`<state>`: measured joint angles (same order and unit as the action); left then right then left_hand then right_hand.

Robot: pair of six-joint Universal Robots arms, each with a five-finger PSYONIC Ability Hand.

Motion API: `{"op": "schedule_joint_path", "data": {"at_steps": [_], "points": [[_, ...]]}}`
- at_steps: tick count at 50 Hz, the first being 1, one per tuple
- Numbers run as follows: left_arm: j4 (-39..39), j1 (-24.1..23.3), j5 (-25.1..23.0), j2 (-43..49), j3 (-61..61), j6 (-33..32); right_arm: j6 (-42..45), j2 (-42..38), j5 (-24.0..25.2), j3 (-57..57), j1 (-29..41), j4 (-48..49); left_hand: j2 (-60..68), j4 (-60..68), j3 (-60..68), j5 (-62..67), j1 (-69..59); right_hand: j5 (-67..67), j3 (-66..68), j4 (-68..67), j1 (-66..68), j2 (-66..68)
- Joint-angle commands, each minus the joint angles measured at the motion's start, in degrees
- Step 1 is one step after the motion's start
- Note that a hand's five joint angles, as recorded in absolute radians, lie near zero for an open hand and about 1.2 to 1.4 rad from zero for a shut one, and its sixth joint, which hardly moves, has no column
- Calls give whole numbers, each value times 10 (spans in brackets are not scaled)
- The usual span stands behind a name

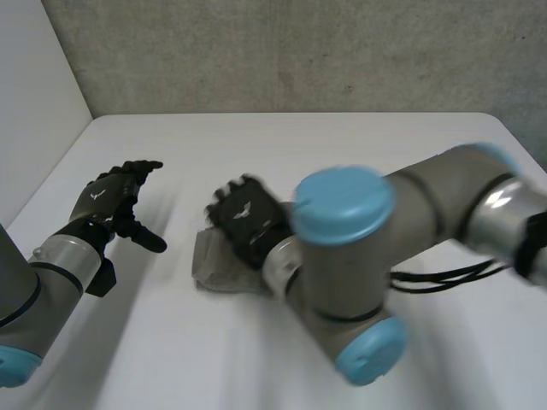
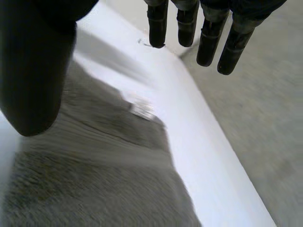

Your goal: Fold the laundry

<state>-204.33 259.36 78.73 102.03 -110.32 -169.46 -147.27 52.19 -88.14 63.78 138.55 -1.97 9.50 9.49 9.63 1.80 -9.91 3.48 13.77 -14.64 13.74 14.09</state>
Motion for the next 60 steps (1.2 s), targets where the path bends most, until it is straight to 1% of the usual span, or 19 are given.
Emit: {"op": "schedule_joint_path", "data": {"at_steps": [1,11,13,14,16,17,18,21,26,31,32,35,42,43,44,46,49,54,60], "points": [[-7,-12,0,0,2,0,-108,111,15,147,-108,1,5,5,4,-18,-1,-35,-38,46,-37,-41],[-10,-40,2,6,5,-1,-99,121,69,322,-244,50,5,5,4,-18,-1,-17,-20,29,-20,-23],[-9,-42,2,7,5,-2,-71,114,70,344,-268,92,5,5,4,-18,-1,187,184,-175,184,181],[-10,-44,2,8,4,-2,-71,114,70,344,-268,92,5,5,4,-18,-1,188,185,-177,185,182],[-9,-44,2,9,4,-2,-32,97,62,340,-277,114,5,5,4,-18,-1,466,463,-454,463,460],[-9,-44,2,8,3,-2,-32,97,62,340,-277,114,5,5,4,-18,-1,467,464,-456,465,461],[-9,-44,2,8,3,-2,-16,97,59,333,-280,120,5,5,4,-18,-1,663,660,-652,661,657],[-9,-43,2,7,1,-1,5,112,35,314,-273,132,5,5,4,-18,-1,665,662,-654,663,659],[-9,-42,3,1,1,-1,23,127,17,254,-238,133,5,5,4,-18,-1,665,662,-654,663,659],[-9,-42,3,-1,0,-1,91,59,20,135,-61,116,5,5,4,-18,-1,665,662,-654,663,659],[-9,-42,3,-1,0,-1,91,59,20,135,-60,116,5,5,4,-18,-1,665,662,-654,663,659],[-9,-40,3,-1,-2,-1,182,3,29,78,25,96,5,5,4,-18,-1,665,662,-654,663,659],[-9,-38,3,-2,-2,0,231,-58,51,69,65,94,5,5,4,-18,-1,665,662,-654,663,659],[-9,-38,3,-2,-2,-1,229,-57,48,72,65,94,5,5,4,-18,-1,589,586,-578,587,583],[-9,-40,3,-2,-1,-1,229,-57,48,72,65,94,5,5,4,-18,-1,588,586,-577,586,582],[-9,-42,3,-3,-1,0,207,-31,44,89,56,102,5,5,4,-18,-1,16,13,-4,13,10],[-9,-45,4,-4,5,2,171,-2,39,102,48,108,5,5,4,-18,-1,-35,-38,46,-37,-41],[-9,-61,5,-12,28,9,-57,112,40,160,-48,134,5,5,4,-18,-1,-35,-38,46,-37,-41],[-3,-115,15,0,79,11,-196,153,44,189,-112,133,10,11,9,-12,-6,-35,-38,46,-37,-41]]}}
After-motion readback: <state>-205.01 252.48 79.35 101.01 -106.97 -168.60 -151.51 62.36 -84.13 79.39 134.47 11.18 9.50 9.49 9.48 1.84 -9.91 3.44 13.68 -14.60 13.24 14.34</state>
